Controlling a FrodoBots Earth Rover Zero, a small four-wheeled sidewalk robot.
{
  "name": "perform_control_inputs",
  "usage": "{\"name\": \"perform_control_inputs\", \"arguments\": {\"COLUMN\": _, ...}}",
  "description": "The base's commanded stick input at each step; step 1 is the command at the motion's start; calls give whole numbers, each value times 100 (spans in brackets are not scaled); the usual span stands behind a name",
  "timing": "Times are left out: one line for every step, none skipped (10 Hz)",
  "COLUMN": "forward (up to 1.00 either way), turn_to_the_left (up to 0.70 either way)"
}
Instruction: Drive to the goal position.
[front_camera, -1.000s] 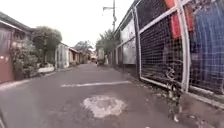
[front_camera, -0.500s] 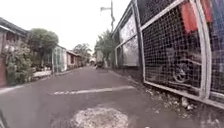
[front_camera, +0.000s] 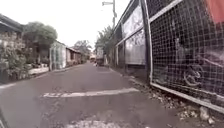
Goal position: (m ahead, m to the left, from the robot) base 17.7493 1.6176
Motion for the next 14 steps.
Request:
{"name": "perform_control_inputs", "arguments": {"forward": 70, "turn_to_the_left": 35}}
{"name": "perform_control_inputs", "arguments": {"forward": 70, "turn_to_the_left": 35}}
{"name": "perform_control_inputs", "arguments": {"forward": 70, "turn_to_the_left": 35}}
{"name": "perform_control_inputs", "arguments": {"forward": 70, "turn_to_the_left": 19}}
{"name": "perform_control_inputs", "arguments": {"forward": 70, "turn_to_the_left": 0}}
{"name": "perform_control_inputs", "arguments": {"forward": 70, "turn_to_the_left": 0}}
{"name": "perform_control_inputs", "arguments": {"forward": 70, "turn_to_the_left": 0}}
{"name": "perform_control_inputs", "arguments": {"forward": 70, "turn_to_the_left": 0}}
{"name": "perform_control_inputs", "arguments": {"forward": 70, "turn_to_the_left": 0}}
{"name": "perform_control_inputs", "arguments": {"forward": 70, "turn_to_the_left": 0}}
{"name": "perform_control_inputs", "arguments": {"forward": 70, "turn_to_the_left": 0}}
{"name": "perform_control_inputs", "arguments": {"forward": 70, "turn_to_the_left": 0}}
{"name": "perform_control_inputs", "arguments": {"forward": 70, "turn_to_the_left": 0}}
{"name": "perform_control_inputs", "arguments": {"forward": 70, "turn_to_the_left": -22}}
